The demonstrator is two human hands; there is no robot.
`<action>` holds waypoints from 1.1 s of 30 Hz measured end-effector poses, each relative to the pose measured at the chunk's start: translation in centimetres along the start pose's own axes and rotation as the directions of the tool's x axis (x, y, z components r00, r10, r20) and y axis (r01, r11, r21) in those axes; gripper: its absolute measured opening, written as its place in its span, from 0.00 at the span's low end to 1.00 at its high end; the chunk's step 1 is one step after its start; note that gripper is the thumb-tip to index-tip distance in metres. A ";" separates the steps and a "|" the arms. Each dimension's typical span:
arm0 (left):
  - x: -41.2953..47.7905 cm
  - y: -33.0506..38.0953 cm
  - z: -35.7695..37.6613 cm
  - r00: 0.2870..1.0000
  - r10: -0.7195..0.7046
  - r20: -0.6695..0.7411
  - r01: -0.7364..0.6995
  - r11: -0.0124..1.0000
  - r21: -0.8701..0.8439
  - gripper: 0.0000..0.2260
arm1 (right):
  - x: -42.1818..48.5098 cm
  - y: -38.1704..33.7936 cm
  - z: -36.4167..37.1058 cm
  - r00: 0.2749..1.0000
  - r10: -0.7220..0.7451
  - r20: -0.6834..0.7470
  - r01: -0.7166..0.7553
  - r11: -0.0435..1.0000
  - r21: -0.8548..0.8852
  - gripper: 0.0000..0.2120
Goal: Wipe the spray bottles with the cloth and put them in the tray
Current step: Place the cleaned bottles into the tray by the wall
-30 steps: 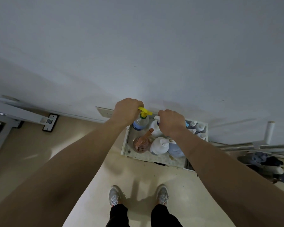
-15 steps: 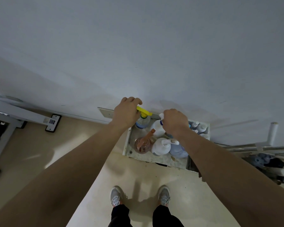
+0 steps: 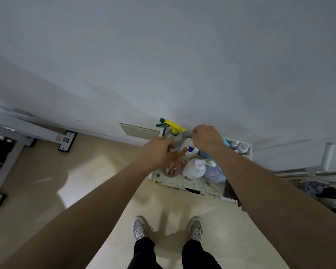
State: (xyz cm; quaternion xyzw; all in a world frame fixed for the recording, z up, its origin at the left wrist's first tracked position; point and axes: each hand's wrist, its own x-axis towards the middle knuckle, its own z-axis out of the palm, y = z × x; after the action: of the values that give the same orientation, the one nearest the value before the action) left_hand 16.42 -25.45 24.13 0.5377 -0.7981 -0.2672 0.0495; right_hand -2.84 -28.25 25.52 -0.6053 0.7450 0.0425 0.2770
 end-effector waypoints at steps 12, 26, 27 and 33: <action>0.0 0.4 1.8 0.993 -0.040 0.113 0.030 0.995 0.094 0.12 | -0.2 1.5 -0.3 0.932 -0.359 0.057 0.321 0.738 -0.593 0.11; -0.2 0.7 0.9 0.989 -0.006 0.145 -0.022 0.981 0.194 0.13 | -0.5 -0.6 -1.4 0.978 -0.211 -0.012 0.170 0.821 -0.545 0.08; -0.2 0.6 0.9 0.989 -0.008 0.146 -0.021 0.980 0.198 0.13 | -0.5 -0.7 -1.3 0.978 -0.209 -0.019 0.165 0.819 -0.550 0.08; -0.1 0.2 0.6 0.990 -0.015 0.141 -0.015 0.978 0.209 0.13 | -0.8 -0.6 -1.5 0.980 -0.196 -0.046 0.141 0.831 -0.538 0.07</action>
State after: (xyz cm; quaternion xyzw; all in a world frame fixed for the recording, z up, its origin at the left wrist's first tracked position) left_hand 16.04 -25.08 23.77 0.5196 -0.8233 -0.2191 -0.0644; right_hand -2.71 -28.35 27.35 -0.7228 0.6605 0.1929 0.0639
